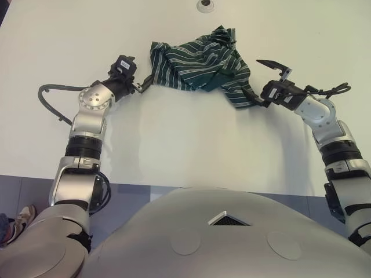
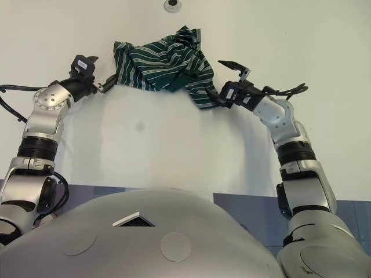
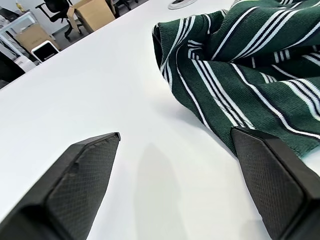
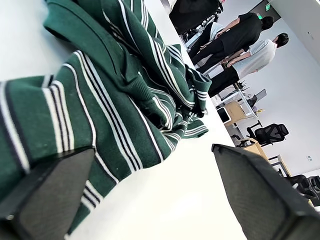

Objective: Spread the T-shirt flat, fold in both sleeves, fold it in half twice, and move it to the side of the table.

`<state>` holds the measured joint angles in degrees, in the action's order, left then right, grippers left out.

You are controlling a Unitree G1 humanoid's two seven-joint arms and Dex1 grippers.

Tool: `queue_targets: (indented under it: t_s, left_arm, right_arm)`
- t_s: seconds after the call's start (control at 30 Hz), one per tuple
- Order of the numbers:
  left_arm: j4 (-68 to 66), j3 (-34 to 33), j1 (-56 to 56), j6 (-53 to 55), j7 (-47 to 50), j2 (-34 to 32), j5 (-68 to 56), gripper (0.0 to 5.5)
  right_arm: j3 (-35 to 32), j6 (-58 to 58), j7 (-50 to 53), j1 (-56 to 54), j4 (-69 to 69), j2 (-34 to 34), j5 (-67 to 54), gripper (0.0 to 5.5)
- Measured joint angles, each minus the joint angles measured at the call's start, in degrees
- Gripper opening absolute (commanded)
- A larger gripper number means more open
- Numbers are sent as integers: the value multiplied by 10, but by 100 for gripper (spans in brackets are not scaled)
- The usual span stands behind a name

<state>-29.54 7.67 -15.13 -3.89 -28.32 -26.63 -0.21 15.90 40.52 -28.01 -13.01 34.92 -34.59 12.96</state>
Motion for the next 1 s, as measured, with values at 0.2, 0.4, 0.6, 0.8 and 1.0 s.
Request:
queue_targets:
  t_s: [0.2, 0.4, 0.6, 0.8, 1.0]
  left_arm:
    - [-123, 38, -43, -148, 84, -66, 104, 405]
    - [-227, 54, -63, -221, 165, -136, 169, 405]
    - [-286, 58, -76, -246, 219, -160, 189, 405]
    - [-146, -6, 11, -289, 43, -104, -27, 405]
    - [227, -62, 127, -180, -118, -53, -356, 405]
  right_arm:
    - [-2, -3, 11, 2, -1, -2, 2, 437]
    - [-53, -88, 115, -14, 76, -78, 42, 437]
    - [-87, -126, 181, -15, 108, -98, 55, 437]
    - [-81, -93, 120, 2, 48, -90, 31, 437]
    - [-16, -19, -47, 85, -110, -71, -79, 437]
